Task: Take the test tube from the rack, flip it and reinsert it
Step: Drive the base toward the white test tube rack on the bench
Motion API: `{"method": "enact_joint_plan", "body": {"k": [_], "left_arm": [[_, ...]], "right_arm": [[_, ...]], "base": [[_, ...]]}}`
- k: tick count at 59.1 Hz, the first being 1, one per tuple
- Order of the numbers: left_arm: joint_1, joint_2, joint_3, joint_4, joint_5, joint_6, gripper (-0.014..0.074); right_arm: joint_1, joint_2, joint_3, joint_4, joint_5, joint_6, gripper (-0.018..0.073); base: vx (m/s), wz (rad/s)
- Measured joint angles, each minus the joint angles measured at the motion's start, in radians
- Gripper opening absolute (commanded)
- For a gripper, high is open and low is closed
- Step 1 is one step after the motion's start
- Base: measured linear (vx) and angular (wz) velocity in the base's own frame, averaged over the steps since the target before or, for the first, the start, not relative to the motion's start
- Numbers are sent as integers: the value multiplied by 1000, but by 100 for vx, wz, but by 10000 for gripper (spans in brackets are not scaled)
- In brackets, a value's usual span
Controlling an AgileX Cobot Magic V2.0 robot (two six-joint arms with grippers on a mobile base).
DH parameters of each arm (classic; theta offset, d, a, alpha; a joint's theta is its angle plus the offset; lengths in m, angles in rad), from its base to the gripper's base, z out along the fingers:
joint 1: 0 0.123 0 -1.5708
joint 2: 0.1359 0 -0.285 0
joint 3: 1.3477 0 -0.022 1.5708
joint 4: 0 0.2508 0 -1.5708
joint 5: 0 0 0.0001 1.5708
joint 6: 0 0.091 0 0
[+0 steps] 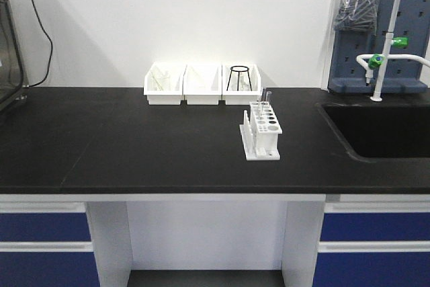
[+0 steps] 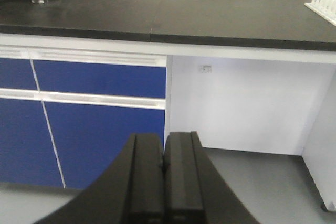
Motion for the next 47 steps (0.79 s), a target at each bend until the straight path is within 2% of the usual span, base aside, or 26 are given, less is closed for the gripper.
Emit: {"method": "enact_joint_plan", "body": {"k": [47], "left_arm": [[0,0,0,0,0,0,-6]], "right_arm": [[0,0,0,0,0,0,-13]], "base": [[44,2]]}}
